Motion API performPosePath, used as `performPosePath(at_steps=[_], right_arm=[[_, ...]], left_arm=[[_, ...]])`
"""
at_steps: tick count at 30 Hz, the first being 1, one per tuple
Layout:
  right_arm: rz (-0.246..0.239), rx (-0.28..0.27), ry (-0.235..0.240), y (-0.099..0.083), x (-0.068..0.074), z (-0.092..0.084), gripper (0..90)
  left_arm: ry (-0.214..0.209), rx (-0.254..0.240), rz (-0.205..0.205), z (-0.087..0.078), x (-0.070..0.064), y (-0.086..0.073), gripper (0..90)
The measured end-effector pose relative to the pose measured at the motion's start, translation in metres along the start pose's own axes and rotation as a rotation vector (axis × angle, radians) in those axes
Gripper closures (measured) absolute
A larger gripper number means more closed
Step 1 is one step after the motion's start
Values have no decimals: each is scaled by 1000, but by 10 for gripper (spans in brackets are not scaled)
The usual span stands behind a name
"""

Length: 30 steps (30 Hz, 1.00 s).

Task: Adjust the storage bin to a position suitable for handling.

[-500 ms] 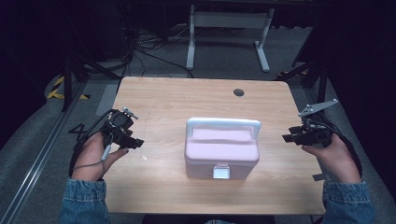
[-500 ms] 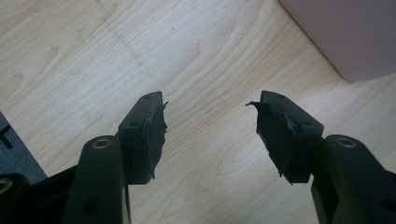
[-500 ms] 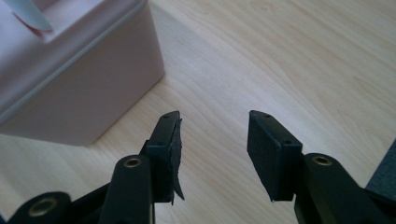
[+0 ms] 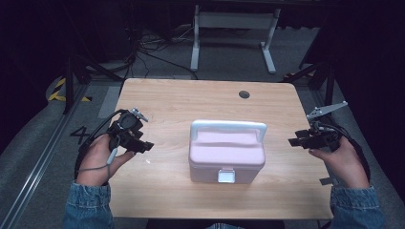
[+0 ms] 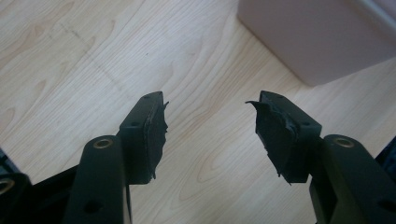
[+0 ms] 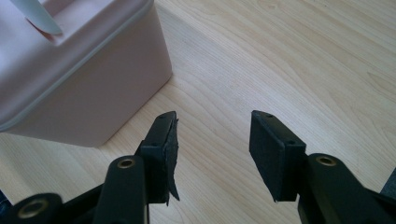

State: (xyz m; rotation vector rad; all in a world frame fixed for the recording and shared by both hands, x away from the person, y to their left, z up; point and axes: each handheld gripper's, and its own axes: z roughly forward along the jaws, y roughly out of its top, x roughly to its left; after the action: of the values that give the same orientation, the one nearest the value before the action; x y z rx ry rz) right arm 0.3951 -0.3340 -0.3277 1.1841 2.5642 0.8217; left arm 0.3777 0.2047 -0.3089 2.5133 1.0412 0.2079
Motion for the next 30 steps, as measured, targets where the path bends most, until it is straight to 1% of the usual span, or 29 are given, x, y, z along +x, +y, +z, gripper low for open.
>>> performPosePath(at_steps=[1, 2, 3, 4, 5, 6, 7, 8, 11, 12, 14, 15, 16, 17, 18, 22, 25, 28, 30], right_arm=[[-1, -2, -1, -1, 0, 0, 522], [7, -1, -1, -2, 0, 0, 522], [2, -6, 0, -2, 0, 0, 522], [2, -6, 0, -2, 0, 0, 522], [15, -3, 2, -5, -1, 0, 522], [15, -7, 3, -6, -1, 0, 522], [15, -7, 3, -6, -1, 0, 522], [22, -4, 3, -7, -1, -1, 522], [17, -17, -3, -10, 0, -3, 523], [25, -24, -7, -13, 0, -5, 522], [25, -26, -11, -14, 0, -5, 521], [32, -27, -12, -15, 0, -6, 521], [34, -28, -14, -17, 0, -6, 519], [34, -28, -14, -17, 0, -6, 519], [34, -29, -16, -17, 0, -6, 518], [33, -27, -20, -21, 1, -6, 511], [40, -25, -22, -22, 1, -5, 507], [37, -24, -26, -24, 1, -4, 505], [38, -28, -28, -25, 2, -4, 505]], left_arm=[[-6, -9, -5, 0, -1, 2, 430], [-4, -14, 2, -1, -1, 3, 429], [-16, -25, 1, -2, -3, 5, 429], [-16, -25, 1, -2, -3, 5, 429], [-26, -35, 5, -4, -4, 8, 428], [-43, -54, 13, -5, -6, 11, 427], [-43, -54, 13, -5, -6, 11, 426], [-60, -64, 20, -5, -8, 14, 426], [-87, -63, 55, -3, -15, 22, 418], [-98, -62, 64, -2, -18, 25, 413], [-107, -54, 89, 0, -23, 31, 412], [-107, -57, 94, 2, -26, 33, 412], [-117, -61, 107, 3, -29, 38, 410], [-117, -61, 107, 3, -29, 38, 410], [-133, -66, 114, 5, -32, 41, 410], [-166, -81, 151, 9, -41, 51, 404], [-164, -99, 182, 13, -48, 60, 403], [-169, -122, 191, 16, -51, 67, 402], [-169, -141, 187, 18, -52, 71, 403]])
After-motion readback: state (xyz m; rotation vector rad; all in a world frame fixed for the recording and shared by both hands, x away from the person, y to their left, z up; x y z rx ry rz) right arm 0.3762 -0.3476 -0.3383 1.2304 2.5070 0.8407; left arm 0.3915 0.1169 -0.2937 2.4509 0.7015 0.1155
